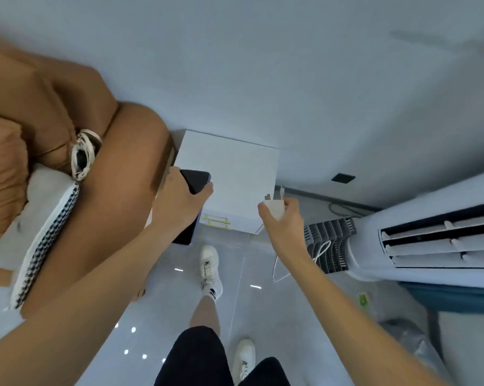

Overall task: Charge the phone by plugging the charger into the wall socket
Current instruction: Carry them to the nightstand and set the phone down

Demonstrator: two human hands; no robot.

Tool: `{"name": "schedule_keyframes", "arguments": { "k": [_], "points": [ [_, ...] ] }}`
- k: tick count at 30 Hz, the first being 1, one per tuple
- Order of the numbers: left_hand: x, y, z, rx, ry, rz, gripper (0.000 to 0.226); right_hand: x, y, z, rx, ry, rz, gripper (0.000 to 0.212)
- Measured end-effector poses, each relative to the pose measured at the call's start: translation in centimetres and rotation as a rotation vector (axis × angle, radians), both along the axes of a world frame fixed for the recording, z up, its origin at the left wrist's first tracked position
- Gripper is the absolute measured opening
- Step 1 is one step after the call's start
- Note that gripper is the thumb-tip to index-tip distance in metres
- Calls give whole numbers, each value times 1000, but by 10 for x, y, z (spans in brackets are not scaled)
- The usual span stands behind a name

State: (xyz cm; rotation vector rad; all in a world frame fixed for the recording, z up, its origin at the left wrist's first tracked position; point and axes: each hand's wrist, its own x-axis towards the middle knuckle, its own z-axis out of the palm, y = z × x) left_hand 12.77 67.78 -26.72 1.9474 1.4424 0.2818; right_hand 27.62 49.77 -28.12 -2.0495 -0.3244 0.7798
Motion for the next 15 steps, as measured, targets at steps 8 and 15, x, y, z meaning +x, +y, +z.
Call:
{"name": "schedule_keyframes", "arguments": {
  "k": [8, 15],
  "points": [
    [134, 116, -122, -28, 112, -148, 61, 114, 86, -102, -76, 31, -123, 51],
    [214, 160, -252, 37, 280, -272, 62, 184, 123, -219, -102, 43, -169, 52]
  ]
}}
